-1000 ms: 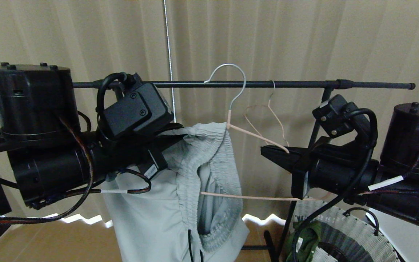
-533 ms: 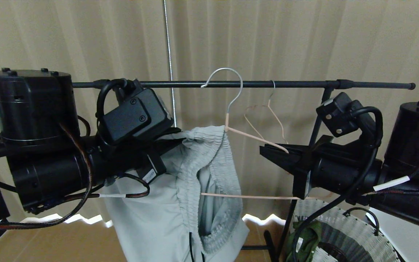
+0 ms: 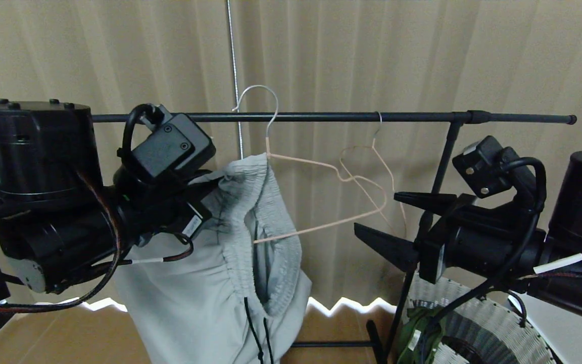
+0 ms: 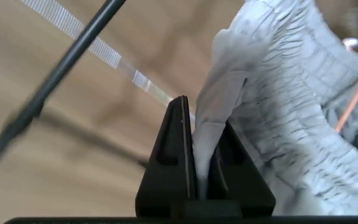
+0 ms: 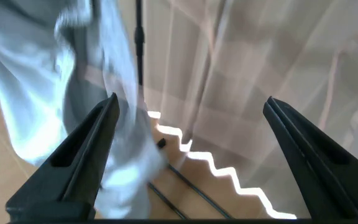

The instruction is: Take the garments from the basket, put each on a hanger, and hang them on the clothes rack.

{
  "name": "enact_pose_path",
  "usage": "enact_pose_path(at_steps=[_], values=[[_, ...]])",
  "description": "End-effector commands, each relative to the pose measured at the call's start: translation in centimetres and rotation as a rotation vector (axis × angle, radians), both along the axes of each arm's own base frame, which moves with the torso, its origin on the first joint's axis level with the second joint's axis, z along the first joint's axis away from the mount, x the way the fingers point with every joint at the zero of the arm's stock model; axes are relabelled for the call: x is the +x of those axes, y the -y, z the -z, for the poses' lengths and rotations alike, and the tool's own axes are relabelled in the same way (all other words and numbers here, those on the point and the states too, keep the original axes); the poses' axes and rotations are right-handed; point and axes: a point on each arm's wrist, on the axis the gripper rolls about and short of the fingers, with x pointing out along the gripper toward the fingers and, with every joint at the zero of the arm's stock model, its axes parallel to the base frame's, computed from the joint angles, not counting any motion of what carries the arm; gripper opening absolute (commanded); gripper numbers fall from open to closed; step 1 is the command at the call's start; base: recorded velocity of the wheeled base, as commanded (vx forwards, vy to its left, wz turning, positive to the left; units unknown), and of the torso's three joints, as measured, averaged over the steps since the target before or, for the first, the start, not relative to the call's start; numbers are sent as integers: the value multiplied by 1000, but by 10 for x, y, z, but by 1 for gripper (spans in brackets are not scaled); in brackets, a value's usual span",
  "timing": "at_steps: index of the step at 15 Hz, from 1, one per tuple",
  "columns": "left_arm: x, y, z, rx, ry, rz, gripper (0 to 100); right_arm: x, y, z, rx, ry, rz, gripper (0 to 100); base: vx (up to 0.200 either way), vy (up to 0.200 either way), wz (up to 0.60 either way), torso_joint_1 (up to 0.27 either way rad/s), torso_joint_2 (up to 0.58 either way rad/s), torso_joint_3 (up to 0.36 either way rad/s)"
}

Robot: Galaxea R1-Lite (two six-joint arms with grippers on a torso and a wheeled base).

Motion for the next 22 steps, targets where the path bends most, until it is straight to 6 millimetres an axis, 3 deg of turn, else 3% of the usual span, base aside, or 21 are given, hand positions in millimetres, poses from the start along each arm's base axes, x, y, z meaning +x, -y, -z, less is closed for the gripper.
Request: enact_pose_path(at_steps=[1, 5, 11, 17, 18, 22], values=[[2, 1, -5, -73, 5, -6, 0, -4, 4, 5, -9, -12, 1, 100, 0, 0, 0, 0, 0, 0], [11, 20, -21, -291, 154, 35, 0, -3, 2, 6, 14, 11, -5, 100, 0, 0, 0, 0, 0, 0], [8, 34, -24, -338, 202, 152, 0, 17, -13, 8, 32, 42, -9, 100, 0, 0, 0, 0, 0, 0], [-1, 38, -29, -350, 211, 206, 0, 36, -22, 24, 10, 18, 12, 100, 0, 0, 0, 0, 0, 0], [-1, 37, -30, -350, 213, 203, 0, 35, -21, 23, 11, 19, 12, 0, 0, 0, 0, 0, 0, 0], [0, 36, -30, -348, 217, 197, 0, 35, -12, 23, 13, 20, 40, 0, 0, 0, 0, 0, 0, 0]])
